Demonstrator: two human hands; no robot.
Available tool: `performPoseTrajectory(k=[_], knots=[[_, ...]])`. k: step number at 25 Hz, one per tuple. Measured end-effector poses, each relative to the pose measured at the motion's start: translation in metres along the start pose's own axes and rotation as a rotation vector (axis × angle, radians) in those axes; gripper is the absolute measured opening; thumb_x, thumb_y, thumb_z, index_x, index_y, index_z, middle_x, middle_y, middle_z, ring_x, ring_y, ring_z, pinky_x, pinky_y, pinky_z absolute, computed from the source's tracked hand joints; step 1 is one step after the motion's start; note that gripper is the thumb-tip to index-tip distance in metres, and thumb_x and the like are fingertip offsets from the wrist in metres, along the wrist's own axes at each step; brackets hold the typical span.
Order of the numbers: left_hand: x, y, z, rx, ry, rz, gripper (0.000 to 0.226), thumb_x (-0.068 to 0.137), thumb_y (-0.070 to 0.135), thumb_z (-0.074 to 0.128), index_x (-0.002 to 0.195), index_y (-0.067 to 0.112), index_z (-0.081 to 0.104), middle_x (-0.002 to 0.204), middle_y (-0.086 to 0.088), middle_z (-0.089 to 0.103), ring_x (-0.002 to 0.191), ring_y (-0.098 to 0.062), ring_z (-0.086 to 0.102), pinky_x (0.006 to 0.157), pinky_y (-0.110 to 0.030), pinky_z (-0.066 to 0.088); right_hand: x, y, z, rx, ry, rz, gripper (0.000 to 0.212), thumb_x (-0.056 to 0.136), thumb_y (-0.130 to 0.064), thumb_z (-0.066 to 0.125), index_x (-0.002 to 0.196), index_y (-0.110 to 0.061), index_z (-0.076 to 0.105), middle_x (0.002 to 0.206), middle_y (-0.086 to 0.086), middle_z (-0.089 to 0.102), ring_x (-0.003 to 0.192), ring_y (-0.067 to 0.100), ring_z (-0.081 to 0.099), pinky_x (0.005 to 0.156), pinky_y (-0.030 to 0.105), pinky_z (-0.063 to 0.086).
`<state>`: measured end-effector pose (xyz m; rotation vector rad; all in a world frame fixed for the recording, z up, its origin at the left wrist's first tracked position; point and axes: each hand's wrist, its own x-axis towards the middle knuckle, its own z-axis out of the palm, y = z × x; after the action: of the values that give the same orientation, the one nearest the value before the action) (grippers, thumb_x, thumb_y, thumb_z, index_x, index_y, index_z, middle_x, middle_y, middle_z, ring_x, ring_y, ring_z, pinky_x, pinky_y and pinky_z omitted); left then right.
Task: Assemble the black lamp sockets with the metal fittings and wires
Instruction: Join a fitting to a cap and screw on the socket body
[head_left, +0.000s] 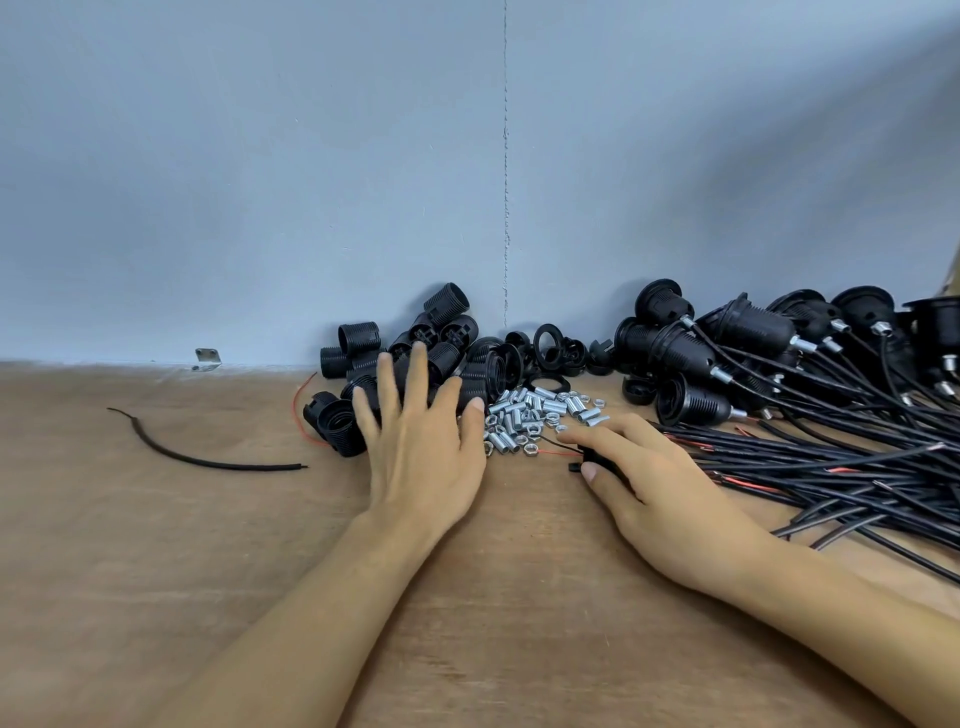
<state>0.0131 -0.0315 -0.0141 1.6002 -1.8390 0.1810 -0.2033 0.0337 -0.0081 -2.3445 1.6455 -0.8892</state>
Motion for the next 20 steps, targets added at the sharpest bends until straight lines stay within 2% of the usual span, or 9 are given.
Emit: performPoseTrajectory(k=[4,7,10,13,17,20], knots=[[0.0026,-0.0003,-0.0005,0.027,-0.077,-0.159,0.045,0.105,0.049,0.034,0.145,0.038,0.051,0.167,-0.023,-0.007,0.154,-0.037,-0.014,0.121,-0.056,-0.013,0.0,-0.0011,0.0003,-0.011,-0.003,-0.006,0.038,0.102,-0.026,0.05,0.138,-0.038,0.052,0.122,-0.015,0.047,0.121,0.014,0.047,0.108,0.037,0.038],[0.0032,-0.0023,0.0014,0.084,-0.132,-0.157,0.052,0.105,0.053,0.026,0.152,0.037,0.042,0.167,-0.025,-0.002,0.154,-0.034,-0.019,0.119,-0.056,-0.019,-0.0004,-0.0018,0.001,-0.014,0.007,-0.011,0.038,0.102,-0.025,0.051,0.138,-0.038,0.053,0.12,-0.015,0.047,0.119,0.014,0.047,0.108,0.036,0.037],[0.0042,-0.0036,0.0024,0.101,-0.143,-0.154,0.056,0.105,0.053,0.023,0.154,0.032,0.039,0.168,-0.02,0.003,0.155,-0.031,-0.016,0.119,-0.057,-0.02,-0.0008,-0.0024,0.0008,-0.019,0.009,-0.013,0.038,0.102,-0.026,0.05,0.138,-0.038,0.053,0.121,-0.015,0.047,0.12,0.013,0.047,0.108,0.035,0.037],[0.0051,-0.0042,0.0021,0.056,-0.117,-0.164,0.056,0.104,0.053,0.025,0.15,0.028,0.045,0.167,-0.018,0.01,0.156,-0.029,-0.008,0.119,-0.057,-0.018,-0.0009,-0.0028,0.0011,-0.027,0.007,-0.016,0.038,0.102,-0.026,0.05,0.138,-0.038,0.052,0.121,-0.014,0.047,0.119,0.012,0.047,0.108,0.035,0.037],[0.0045,-0.0038,0.0001,0.007,-0.039,-0.166,0.051,0.103,0.051,0.032,0.134,0.023,0.061,0.156,-0.019,0.024,0.153,-0.029,0.006,0.122,-0.057,-0.013,-0.0009,-0.0024,0.001,-0.029,0.001,-0.015,0.038,0.102,-0.026,0.049,0.138,-0.039,0.052,0.121,-0.015,0.046,0.12,0.012,0.046,0.108,0.034,0.037],[0.0054,-0.0049,-0.0007,0.009,-0.036,-0.156,0.049,0.104,0.05,0.032,0.137,0.028,0.06,0.162,-0.021,0.011,0.155,-0.029,-0.001,0.121,-0.053,-0.017,-0.0006,-0.0015,0.0011,-0.037,-0.006,-0.018,0.039,0.102,-0.027,0.049,0.139,-0.039,0.051,0.122,-0.014,0.046,0.121,0.013,0.046,0.108,0.036,0.037]])
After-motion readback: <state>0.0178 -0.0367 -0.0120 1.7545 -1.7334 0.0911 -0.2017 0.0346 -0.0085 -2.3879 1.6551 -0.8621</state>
